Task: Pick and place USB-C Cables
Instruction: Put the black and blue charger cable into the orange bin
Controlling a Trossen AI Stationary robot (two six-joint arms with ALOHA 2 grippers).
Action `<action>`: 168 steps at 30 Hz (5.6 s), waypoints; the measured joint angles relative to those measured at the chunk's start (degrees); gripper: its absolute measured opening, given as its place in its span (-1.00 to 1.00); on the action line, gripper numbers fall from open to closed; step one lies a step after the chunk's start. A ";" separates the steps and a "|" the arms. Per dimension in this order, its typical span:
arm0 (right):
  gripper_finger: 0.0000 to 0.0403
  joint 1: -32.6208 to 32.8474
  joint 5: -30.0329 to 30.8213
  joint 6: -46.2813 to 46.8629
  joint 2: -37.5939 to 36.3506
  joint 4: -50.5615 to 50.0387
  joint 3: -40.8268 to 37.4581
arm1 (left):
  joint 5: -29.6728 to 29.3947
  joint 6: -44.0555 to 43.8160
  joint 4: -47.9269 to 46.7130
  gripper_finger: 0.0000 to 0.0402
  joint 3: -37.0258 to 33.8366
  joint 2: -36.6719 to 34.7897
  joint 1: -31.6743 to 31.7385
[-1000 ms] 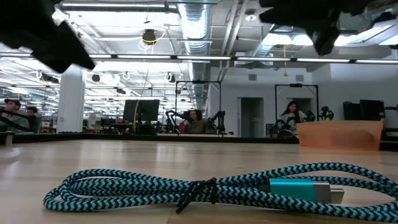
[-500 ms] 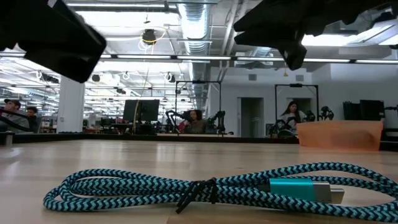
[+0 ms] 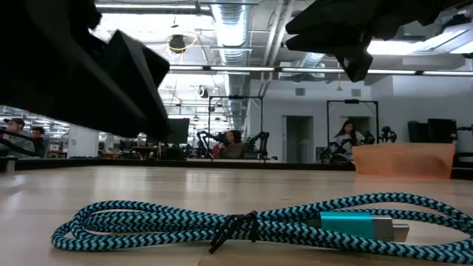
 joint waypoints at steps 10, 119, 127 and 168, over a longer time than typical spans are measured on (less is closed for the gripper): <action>-0.41 0.03 0.13 0.04 0.00 0.04 0.00 | 2.42 -2.72 -0.76 -0.53 0.03 0.00 0.39; -0.41 16.57 42.13 -20.94 -15.08 -25.68 8.13 | -1.88 32.20 -4.70 -1.00 32.46 15.12 39.46; -0.41 16.53 42.37 -17.55 -22.26 -39.20 8.03 | -5.48 48.71 -3.70 -1.00 41.95 19.55 44.61; -0.41 17.12 42.12 1.71 -33.66 -72.66 8.11 | 11.09 130.36 -6.39 -0.59 83.68 46.95 50.10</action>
